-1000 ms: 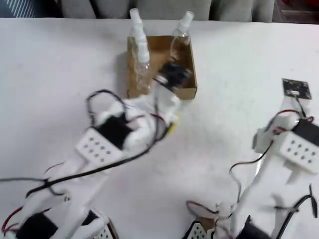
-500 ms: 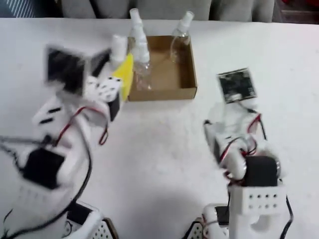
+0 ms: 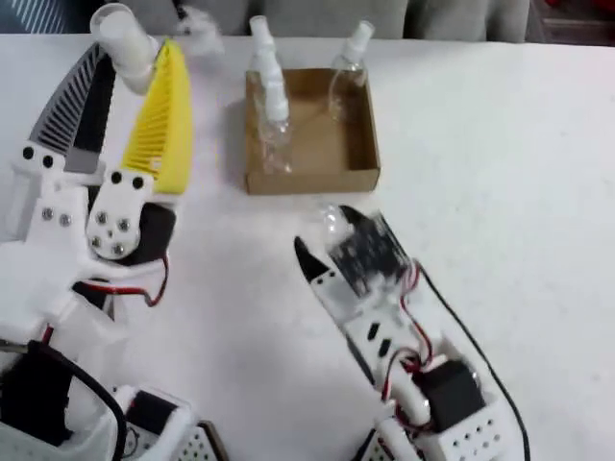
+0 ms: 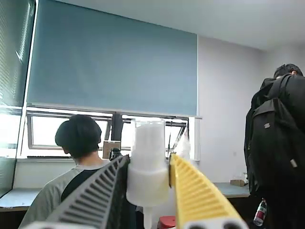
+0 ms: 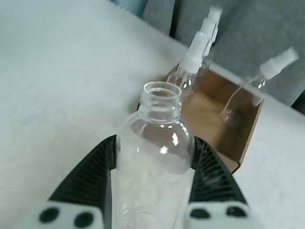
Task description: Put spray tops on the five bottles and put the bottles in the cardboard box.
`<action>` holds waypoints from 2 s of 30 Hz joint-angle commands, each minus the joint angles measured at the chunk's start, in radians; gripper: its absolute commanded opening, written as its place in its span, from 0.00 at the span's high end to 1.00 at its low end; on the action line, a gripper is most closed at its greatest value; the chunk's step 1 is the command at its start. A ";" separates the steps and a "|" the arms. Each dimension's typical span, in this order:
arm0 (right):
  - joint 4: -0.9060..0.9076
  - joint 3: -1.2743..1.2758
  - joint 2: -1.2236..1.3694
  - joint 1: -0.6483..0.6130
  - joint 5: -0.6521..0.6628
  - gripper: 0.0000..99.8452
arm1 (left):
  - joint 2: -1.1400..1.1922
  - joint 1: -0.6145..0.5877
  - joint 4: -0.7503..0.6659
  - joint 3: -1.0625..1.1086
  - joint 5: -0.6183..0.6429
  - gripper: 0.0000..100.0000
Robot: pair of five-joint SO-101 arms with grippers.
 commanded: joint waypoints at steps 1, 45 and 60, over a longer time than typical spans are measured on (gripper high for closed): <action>-0.145 0.146 -0.222 -0.015 -0.011 0.98 | 0.030 0.076 -0.054 -0.015 -0.002 0.98; -0.101 0.273 -0.317 -0.005 -0.011 0.98 | 0.145 0.185 -0.204 0.285 0.404 0.98; -0.101 0.273 -0.317 -0.004 -0.011 0.98 | 0.143 0.255 -0.189 0.408 0.400 0.98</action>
